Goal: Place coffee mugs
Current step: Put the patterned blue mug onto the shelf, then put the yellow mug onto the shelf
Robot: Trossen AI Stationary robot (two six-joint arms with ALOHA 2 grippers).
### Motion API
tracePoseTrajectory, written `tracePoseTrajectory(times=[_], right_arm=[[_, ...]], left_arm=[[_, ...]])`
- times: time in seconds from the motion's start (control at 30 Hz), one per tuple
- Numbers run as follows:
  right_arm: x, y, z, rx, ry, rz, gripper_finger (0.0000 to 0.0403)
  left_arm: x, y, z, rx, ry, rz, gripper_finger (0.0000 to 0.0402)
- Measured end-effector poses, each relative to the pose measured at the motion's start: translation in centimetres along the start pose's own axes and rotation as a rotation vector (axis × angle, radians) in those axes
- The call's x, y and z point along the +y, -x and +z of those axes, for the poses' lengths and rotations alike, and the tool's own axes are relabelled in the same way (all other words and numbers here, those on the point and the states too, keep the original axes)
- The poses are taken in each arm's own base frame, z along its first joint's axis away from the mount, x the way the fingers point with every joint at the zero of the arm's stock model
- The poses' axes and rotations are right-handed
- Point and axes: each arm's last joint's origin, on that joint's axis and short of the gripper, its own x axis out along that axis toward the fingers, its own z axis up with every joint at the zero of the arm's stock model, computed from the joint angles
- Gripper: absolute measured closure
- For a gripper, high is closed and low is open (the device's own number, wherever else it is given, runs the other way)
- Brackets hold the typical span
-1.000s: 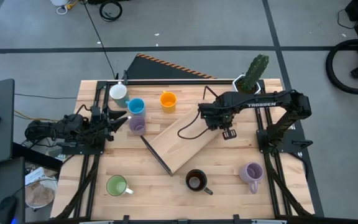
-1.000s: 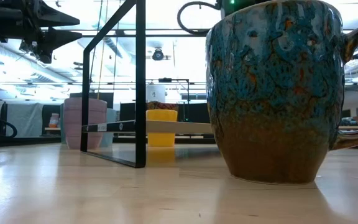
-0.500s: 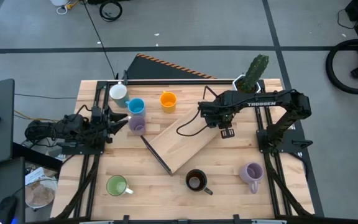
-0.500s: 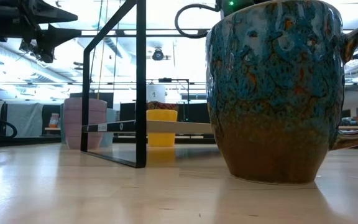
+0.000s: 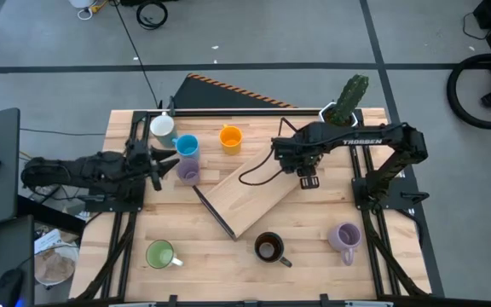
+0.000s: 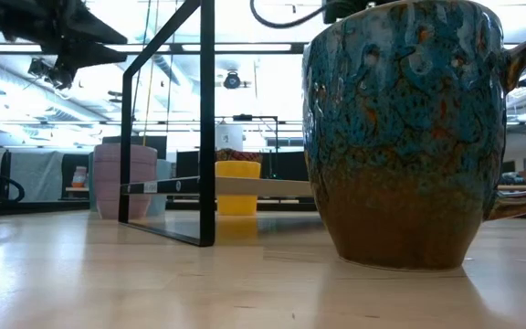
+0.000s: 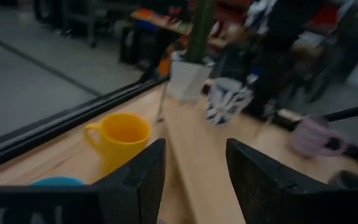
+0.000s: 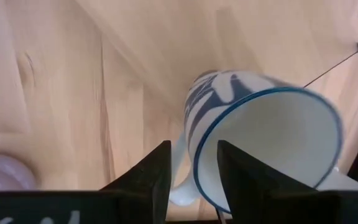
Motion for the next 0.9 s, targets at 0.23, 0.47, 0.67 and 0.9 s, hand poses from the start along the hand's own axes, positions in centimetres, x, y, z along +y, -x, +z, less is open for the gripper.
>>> tracePoseTrajectory(times=[0.23,0.47,0.67,0.9], right_arm=[[0.1,3.2,-1.0,-0.136,-0.07,-0.016,0.0266],[1.9,6.7,-2.5,-0.382,-0.192,-0.025,0.0266],[4.4,8.6,-3.3,-0.546,-0.222,-0.092,0.0266],[7.0,6.0,-3.6,-0.646,-0.188,-0.156,0.0266]], left_arm=[[-0.6,-2.6,2.7,0.178,-0.083,0.097,0.0262],[0.4,-7.2,4.1,0.36,-0.137,0.075,0.0276],[2.6,-11.6,4.7,0.508,-0.146,0.022,0.0276],[4.6,-16.2,5.6,0.613,-0.287,0.068,0.0276]])
